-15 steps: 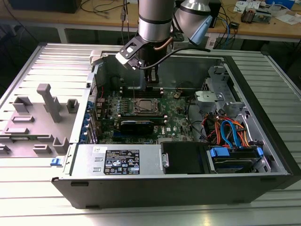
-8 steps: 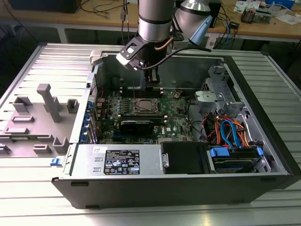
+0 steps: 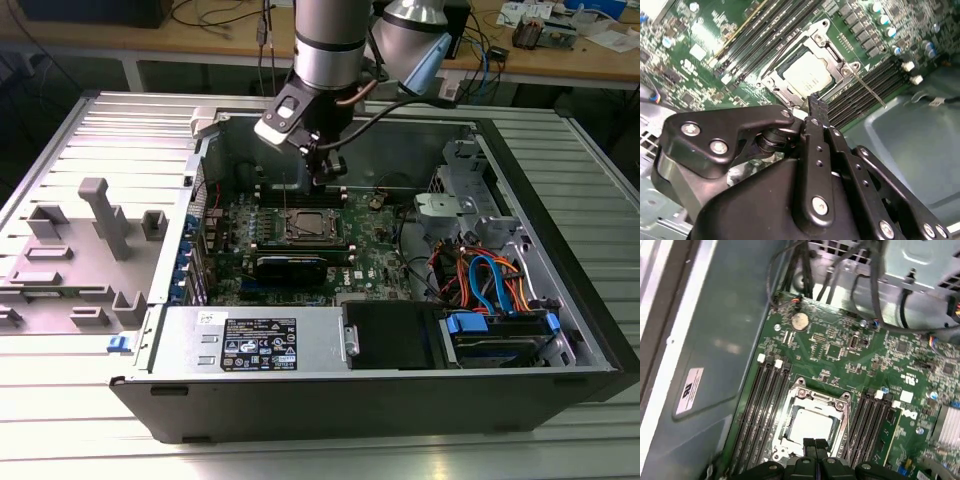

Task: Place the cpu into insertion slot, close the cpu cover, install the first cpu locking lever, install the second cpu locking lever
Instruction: 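Install the first cpu locking lever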

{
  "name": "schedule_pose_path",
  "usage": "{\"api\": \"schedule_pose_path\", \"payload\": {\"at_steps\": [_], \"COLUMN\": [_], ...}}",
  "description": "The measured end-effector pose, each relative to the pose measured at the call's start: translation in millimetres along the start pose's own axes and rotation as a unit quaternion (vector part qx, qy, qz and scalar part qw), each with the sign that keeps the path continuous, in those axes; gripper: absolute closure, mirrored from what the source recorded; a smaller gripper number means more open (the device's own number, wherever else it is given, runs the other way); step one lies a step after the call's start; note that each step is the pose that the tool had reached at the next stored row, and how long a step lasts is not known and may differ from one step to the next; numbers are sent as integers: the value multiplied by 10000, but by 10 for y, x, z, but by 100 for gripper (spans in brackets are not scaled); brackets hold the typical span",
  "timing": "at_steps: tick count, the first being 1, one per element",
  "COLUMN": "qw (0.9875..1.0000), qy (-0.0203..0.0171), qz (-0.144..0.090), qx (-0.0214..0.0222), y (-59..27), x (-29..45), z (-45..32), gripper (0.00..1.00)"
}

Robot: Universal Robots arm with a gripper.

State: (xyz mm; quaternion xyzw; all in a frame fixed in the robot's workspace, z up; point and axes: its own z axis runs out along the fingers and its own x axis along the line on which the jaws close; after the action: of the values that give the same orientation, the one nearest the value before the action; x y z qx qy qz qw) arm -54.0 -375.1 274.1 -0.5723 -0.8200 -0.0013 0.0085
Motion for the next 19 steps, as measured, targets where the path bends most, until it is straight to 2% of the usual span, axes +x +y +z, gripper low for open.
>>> {"api": "schedule_pose_path", "payload": {"at_steps": [2,4,6,8,10,13,16,17,18,19], "qw": [9992,9980,9946,9898,9862,9845,9813,9776,9749,9715], "qy": [-3,-5,-8,-11,-12,-13,-15,-16,-17,-18], "qz": [-403,-630,-1037,-1427,-1656,-1756,-1924,-2105,-2228,-2369], "qx": [7,10,16,23,26,27,30,34,35,37], "y": [0,0,0,0,0,0,-1,-3,-3,-3], "x": [0,0,0,0,0,-3,-4,-4,-4,-4], "z": [0,0,0,0,0,0,0,-1,0,0], "gripper": [89,89,89,89,89,89,89,89,89,89]}}
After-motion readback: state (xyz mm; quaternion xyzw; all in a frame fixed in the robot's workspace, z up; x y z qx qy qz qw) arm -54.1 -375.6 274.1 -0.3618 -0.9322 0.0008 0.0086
